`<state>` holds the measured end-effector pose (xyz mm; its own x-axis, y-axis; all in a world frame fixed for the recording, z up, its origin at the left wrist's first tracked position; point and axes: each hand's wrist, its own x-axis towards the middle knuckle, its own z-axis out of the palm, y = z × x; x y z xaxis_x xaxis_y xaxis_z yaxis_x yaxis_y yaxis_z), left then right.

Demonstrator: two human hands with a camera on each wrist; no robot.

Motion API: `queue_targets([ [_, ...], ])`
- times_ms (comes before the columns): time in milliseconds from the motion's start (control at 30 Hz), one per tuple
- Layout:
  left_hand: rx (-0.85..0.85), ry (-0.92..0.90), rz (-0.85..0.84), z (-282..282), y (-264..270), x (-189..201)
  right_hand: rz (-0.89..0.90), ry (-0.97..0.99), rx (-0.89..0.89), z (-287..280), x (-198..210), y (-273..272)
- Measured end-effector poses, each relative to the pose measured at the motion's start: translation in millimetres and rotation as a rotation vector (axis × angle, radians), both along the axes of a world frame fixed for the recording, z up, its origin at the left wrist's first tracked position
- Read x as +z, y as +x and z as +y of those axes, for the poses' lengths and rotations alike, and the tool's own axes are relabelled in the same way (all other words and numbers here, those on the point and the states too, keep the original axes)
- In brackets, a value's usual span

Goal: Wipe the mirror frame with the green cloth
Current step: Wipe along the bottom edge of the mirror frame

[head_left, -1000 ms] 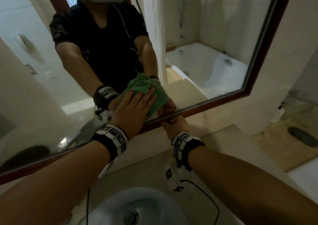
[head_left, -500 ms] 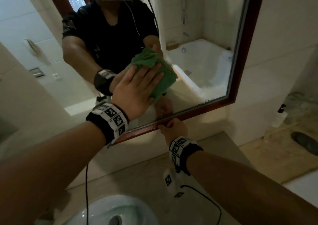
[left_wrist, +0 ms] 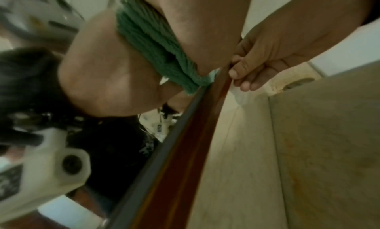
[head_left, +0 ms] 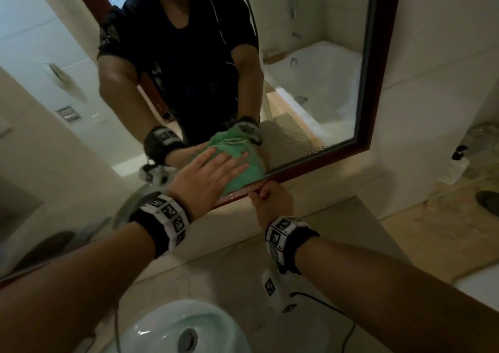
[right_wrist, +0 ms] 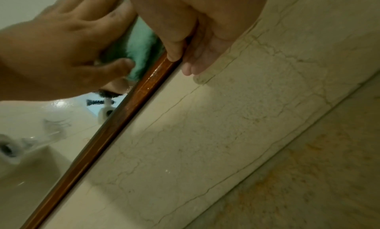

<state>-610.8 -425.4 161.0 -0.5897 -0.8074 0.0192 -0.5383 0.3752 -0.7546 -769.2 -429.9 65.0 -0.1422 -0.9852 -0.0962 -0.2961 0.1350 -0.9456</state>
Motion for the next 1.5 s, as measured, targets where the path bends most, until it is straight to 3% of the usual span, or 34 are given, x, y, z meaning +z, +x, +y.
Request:
queue_targets([
  [200,-0.115,0.071,0.016,14,53,2,-0.004,-0.083,-0.010,2,-5,0],
  [333,-0.113,0.055,-0.077,10,50,-3,-0.004,-0.087,-0.039,0,-4,-7],
  [467,-0.103,0.173,-0.177,-2,21,-10,0.010,-0.090,-0.008,-4,-3,-21],
  [600,-0.122,0.149,-0.297,-16,-9,-5,-0.011,-0.046,-0.026,-7,-7,-27],
  [800,-0.136,0.107,-0.314,-32,-60,-4,0.074,-0.011,-0.006,-10,-7,-35],
  [933,-0.205,0.048,-0.226,-55,-111,3,0.062,0.019,-0.072,-15,-11,-48],
  [1033,-0.144,0.063,-0.326,-64,-145,5,0.037,0.005,-0.076,-19,-12,-57],
  [1133,-0.205,0.016,-0.203,-65,-146,22,-0.066,0.009,-0.086,-19,-15,-60],
  [1267,-0.240,-0.103,0.017,-59,-104,37,-0.141,0.056,-0.124,-19,-19,-59],
  [1500,-0.155,-0.071,0.010,-42,-79,-5,-0.100,0.002,-0.114,-18,-17,-62],
])
